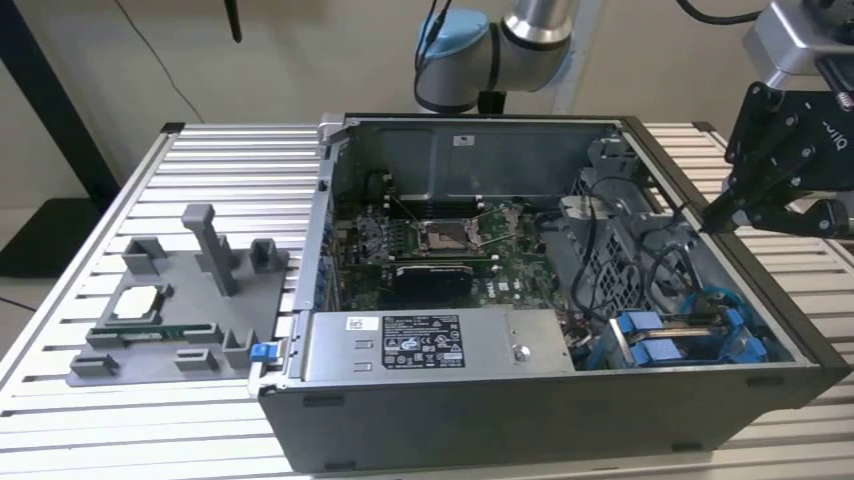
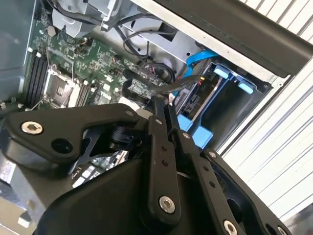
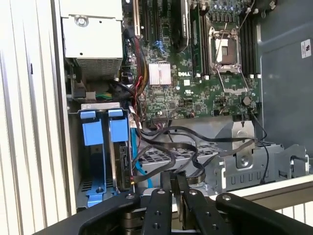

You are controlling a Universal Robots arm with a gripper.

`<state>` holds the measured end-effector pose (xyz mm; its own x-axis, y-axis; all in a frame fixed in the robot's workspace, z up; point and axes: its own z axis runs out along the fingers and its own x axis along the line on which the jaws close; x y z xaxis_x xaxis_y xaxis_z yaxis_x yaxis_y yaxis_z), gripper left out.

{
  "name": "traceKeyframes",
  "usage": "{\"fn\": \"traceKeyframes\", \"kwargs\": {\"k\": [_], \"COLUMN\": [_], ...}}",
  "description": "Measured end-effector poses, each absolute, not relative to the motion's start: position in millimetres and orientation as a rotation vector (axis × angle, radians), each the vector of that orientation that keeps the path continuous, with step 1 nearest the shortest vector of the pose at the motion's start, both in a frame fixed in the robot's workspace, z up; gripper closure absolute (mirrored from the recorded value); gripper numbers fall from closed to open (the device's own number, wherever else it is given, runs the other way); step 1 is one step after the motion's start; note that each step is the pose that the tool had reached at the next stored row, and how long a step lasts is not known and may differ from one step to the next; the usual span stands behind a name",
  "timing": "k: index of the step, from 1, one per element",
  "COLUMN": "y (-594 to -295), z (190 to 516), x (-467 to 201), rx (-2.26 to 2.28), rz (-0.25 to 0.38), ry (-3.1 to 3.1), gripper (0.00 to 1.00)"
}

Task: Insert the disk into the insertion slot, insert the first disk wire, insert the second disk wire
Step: 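Insert the second disk wire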

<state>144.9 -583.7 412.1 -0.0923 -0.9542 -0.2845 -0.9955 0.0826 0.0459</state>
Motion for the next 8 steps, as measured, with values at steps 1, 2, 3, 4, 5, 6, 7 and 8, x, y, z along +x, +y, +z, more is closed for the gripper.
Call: {"fn": "traceKeyframes", "kwargs": {"k": [1,2,3,4,5,6,7,8], "y": [-583.7,-583.7,-583.7,-583.8,-583.7,-583.8,-583.7,-583.7], "z": [412.1,412.1,412.1,412.1,412.1,412.0,411.9,411.8], "x": [143.7,142.3,140.8,139.4,138.1,137.0,135.8,134.7], "rx": [-1.984,-1.984,-1.984,-1.985,-1.988,-1.994,-1.999,-2.005], "rz": [0.338,0.337,0.335,0.33,0.32,0.305,0.29,0.273], "ry": [2.17,2.169,2.169,2.169,2.172,2.178,2.184,2.189], "gripper": [1.0,1.0,1.0,1.0,1.0,1.0,1.0,1.0]}}
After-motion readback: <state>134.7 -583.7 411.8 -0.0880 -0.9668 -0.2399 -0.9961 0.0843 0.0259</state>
